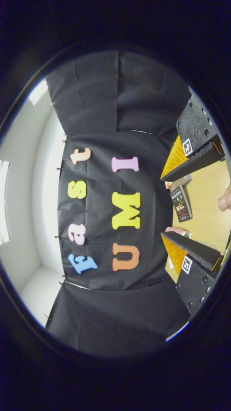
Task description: Open the storage box then place both shoes into the box .Put the left shoe in first, then the right shoe, with the right side of both shoes facing outward in a uniform manner.
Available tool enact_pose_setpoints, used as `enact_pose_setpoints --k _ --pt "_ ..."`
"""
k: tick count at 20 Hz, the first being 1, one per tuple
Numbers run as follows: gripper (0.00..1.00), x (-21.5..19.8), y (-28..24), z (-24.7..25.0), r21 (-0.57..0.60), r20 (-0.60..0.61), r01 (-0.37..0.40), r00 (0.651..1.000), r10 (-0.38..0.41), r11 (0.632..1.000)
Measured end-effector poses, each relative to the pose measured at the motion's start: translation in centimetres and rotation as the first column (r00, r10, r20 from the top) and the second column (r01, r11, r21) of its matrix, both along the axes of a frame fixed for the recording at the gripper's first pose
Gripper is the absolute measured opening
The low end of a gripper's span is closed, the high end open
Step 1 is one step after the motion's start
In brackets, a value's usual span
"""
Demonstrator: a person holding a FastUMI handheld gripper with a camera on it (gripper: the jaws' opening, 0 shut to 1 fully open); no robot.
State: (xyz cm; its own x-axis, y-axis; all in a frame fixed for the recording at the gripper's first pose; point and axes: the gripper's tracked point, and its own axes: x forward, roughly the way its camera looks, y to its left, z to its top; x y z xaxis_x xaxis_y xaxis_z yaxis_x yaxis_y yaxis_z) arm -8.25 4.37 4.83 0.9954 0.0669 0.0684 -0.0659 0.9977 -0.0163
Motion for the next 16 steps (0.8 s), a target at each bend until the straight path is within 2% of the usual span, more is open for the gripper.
enact_pose_setpoints --k 7,12,16 --pt "0.95 -1.0 -2.4 1.5 0.005 0.113 0.005 0.994 -0.005 1.0" --pt "0.96 -1.0 -1.7 -1.3 -0.039 0.053 -0.03 0.998 0.032 0.999" --pt "0.96 -1.4 -1.3 -2.1 -0.019 0.054 -0.027 0.998 0.028 0.999"
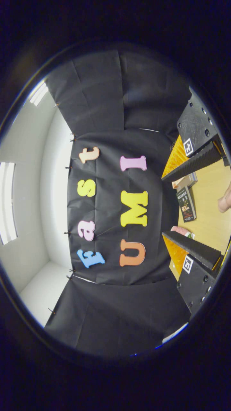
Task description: Open the storage box then place both shoes into the box .Put the left shoe in first, then the right shoe, with the right side of both shoes facing outward in a uniform manner.
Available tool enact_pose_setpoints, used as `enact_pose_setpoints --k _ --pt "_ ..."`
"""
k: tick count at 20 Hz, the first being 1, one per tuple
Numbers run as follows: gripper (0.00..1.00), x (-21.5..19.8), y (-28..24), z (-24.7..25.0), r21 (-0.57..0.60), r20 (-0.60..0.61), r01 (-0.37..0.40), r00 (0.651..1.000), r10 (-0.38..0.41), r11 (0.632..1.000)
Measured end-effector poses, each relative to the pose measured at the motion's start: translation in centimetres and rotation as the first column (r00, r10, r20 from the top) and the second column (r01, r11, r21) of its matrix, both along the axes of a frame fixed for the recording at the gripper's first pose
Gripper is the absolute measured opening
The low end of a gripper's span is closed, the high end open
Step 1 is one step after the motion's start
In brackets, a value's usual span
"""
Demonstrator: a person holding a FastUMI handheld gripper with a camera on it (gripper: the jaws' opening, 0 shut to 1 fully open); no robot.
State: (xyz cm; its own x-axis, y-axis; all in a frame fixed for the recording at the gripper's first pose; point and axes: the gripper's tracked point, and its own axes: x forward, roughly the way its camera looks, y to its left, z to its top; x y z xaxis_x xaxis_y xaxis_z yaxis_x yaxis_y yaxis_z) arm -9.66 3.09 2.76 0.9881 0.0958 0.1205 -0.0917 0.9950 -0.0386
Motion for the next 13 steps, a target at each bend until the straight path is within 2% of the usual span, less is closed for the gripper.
enact_pose_setpoints --k 13 --pt "0.96 1.0 1.6 -2.6 -0.005 -0.046 0.05 0.998 -0.05 0.999"
